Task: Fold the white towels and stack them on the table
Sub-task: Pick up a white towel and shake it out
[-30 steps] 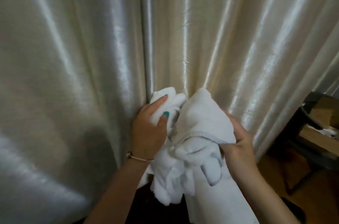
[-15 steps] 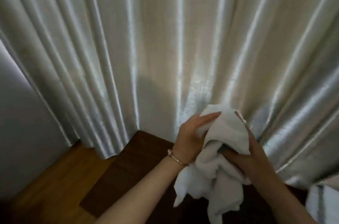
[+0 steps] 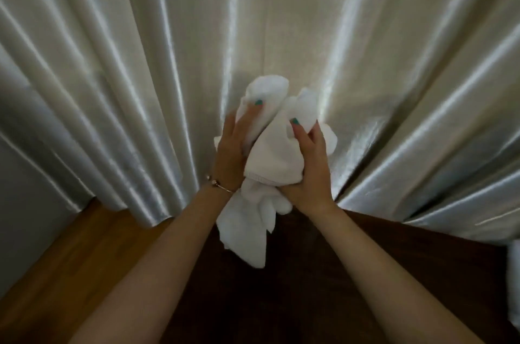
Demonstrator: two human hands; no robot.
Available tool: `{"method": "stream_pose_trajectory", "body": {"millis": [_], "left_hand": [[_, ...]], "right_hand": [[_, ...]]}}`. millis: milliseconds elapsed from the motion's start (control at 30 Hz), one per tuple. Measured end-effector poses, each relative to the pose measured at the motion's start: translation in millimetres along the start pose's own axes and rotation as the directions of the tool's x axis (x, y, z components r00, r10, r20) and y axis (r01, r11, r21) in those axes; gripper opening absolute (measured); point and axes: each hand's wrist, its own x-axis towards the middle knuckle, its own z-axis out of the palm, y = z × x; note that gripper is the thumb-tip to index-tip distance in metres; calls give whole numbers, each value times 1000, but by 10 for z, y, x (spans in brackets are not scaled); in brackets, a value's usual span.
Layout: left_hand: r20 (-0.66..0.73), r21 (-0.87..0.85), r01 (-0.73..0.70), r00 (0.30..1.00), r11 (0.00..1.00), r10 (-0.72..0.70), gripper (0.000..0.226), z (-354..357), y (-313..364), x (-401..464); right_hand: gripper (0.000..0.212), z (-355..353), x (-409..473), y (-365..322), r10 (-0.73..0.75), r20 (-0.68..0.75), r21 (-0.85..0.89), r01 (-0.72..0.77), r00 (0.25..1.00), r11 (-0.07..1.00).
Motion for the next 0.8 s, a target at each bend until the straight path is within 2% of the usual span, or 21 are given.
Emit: {"method": "stream_pose_trajectory", "body": {"millis": [67, 100, 133, 167, 200, 233, 267, 333, 400, 467, 500, 533, 600, 633, 700, 733, 767, 800], "left_hand": [[242, 306, -32, 969, 952, -45, 48, -75, -790, 138], [375, 517, -68, 914, 853, -155, 59, -122, -1235, 148], [432, 705, -85, 839, 704, -332, 68, -175, -1695, 130], [424, 820, -84, 754, 566, -502, 73, -220, -2118, 78], [406, 866, -76, 682, 494, -608, 78, -248, -2456, 27], [413, 865, -59, 647, 498, -641, 82, -263, -2670, -32], [433, 841, -48, 655, 539, -619, 85, -235, -2856, -63], [434, 814, -34, 699, 580, -568, 83, -186, -3039, -81], [378, 844, -54, 766, 534, -520, 80, -134, -3167, -109], [359, 848, -142, 862, 510, -357, 78, -66, -3269, -217], [372, 854, -191, 874, 483, -312, 78, -47, -3356, -262], [430, 861, -278, 845, 426, -318, 85, -50, -3414, -252], [500, 856, -347, 746, 385, -440, 96, -71, -3476, -172], [514, 848, -359, 735, 389, -443, 95, -74, -3438, -122], [479, 862, -382, 830, 334, -286, 82, -51, -3298, -36], [465, 866, -388, 857, 317, -222, 74, -29, -3249, -59], [446, 861, -382, 884, 335, -138, 69, 0, -3213, -91], [440, 846, -377, 893, 378, -93, 66, 32, -3211, -164]], "right_hand": [[87, 541, -192, 423, 165, 89, -277, -135, 982, 951], [87, 795, -336, 668, 303, 192, -432, -197, 934, 880], [88, 1018, -497, 905, 490, 307, -544, -272, 816, 794], [90, 1196, -648, 1121, 662, 394, -613, -354, 638, 706], [93, 1337, -750, 1306, 764, 442, -627, -446, 470, 638], [96, 1444, -817, 1452, 796, 466, -604, -519, 386, 605], [97, 1533, -844, 1557, 799, 474, -573, -559, 371, 600], [98, 1738, -848, 1690, 774, 480, -549, -548, 412, 632], [106, 1957, -878, 1749, 734, 502, -518, -521, 457, 678], [113, 2129, -966, 1786, 695, 530, -482, -502, 487, 719], [111, 2175, -1018, 1829, 661, 572, -475, -461, 485, 749], [104, 2195, -1062, 1884, 626, 623, -463, -423, 470, 779], [101, 2167, -1126, 1964, 596, 651, -433, -414, 471, 801], [103, 2141, -1152, 1949, 630, 595, -455, -438, 499, 776], [108, 2075, -1190, 1795, 714, 347, -541, -492, 609, 682], [109, 2039, -1208, 1699, 732, 235, -567, -521, 640, 638], [110, 2013, -1250, 1634, 755, 190, -585, -545, 627, 600], [110, 2001, -1315, 1600, 781, 212, -609, -546, 587, 575]]}}
